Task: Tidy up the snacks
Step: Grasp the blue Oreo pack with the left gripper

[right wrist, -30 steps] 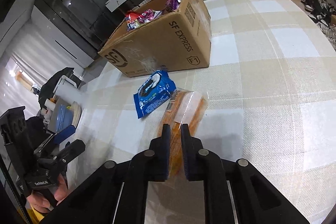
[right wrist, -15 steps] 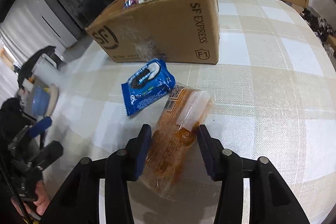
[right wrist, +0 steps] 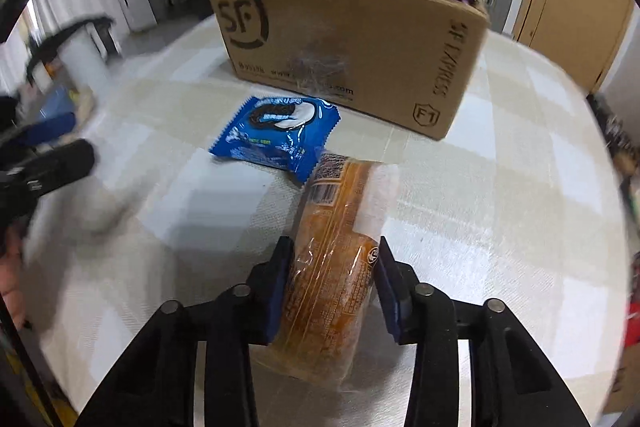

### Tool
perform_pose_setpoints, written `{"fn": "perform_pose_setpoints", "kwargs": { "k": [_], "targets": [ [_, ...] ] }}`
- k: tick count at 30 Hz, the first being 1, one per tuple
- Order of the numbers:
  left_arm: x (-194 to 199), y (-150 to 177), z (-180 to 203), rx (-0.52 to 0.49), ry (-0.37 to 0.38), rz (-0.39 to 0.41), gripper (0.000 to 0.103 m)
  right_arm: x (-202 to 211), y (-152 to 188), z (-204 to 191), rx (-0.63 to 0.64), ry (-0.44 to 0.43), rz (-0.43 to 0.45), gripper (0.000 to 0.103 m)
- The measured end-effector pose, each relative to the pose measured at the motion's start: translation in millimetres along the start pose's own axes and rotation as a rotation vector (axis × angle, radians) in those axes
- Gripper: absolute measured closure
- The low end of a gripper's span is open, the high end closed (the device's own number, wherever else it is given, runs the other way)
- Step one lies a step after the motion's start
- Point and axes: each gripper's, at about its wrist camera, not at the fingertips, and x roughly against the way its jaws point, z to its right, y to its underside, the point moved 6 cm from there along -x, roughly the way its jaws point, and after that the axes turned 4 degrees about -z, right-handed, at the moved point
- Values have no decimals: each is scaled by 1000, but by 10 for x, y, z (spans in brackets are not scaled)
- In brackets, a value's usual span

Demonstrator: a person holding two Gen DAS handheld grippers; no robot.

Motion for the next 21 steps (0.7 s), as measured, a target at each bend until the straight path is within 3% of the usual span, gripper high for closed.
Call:
{"fn": "perform_pose_setpoints", "kwargs": {
  "k": [7,13,21],
  "targets": [
    [-289,-231,331,-70,37,-56,1,260,196,321,-190,-191,75,65],
    [-785,-407,616,-29,45,-145,1,482,367,499,-258,-229,126,65],
    [-1162,-520,779,38,-4,-186,1,597,478,660,-288,-264,172,65]
  ]
}}
